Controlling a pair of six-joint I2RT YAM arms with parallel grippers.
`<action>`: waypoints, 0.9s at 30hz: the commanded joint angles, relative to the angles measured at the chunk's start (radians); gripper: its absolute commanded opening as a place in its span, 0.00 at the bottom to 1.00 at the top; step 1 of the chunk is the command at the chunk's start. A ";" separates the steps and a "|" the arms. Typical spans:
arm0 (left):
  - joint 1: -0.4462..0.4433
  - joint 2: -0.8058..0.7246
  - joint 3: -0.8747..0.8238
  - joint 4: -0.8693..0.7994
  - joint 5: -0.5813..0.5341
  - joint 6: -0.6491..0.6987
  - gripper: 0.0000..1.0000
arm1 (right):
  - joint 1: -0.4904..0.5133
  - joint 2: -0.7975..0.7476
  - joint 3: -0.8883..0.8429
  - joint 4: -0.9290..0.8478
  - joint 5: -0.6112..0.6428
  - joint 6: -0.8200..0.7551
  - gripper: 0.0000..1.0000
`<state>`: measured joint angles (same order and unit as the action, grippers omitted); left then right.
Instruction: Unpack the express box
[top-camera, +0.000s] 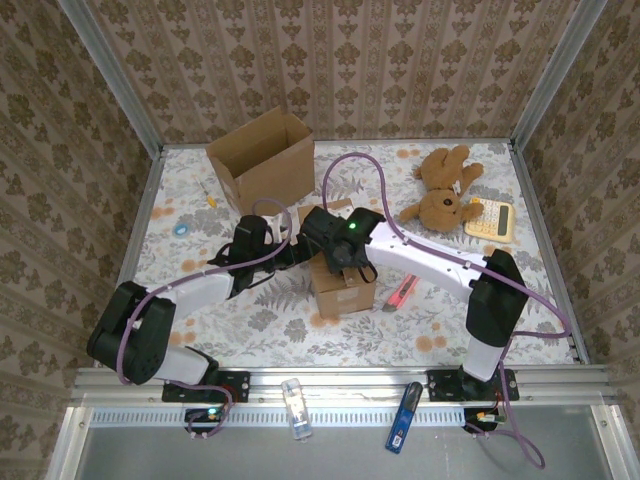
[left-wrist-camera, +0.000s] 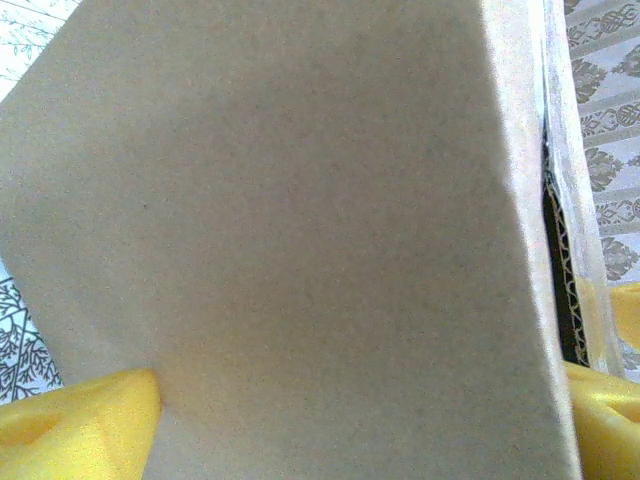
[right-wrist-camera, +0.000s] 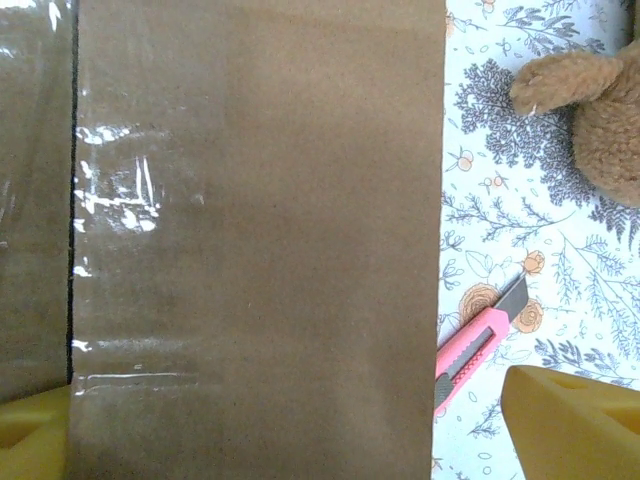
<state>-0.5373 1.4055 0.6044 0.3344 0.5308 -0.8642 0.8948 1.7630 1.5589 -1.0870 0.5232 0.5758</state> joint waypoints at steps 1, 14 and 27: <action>-0.004 0.018 -0.034 -0.245 -0.021 0.048 0.90 | -0.019 -0.004 0.044 -0.147 0.174 -0.001 0.90; -0.004 0.058 -0.042 -0.229 -0.009 0.058 0.90 | -0.013 0.012 0.183 -0.309 0.323 0.039 0.63; -0.003 0.039 -0.046 -0.237 -0.008 0.063 0.90 | -0.051 -0.047 0.138 -0.253 0.284 -0.006 0.43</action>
<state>-0.5449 1.4124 0.6224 0.3038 0.5575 -0.8494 0.9031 1.7741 1.7218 -1.2602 0.6888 0.5701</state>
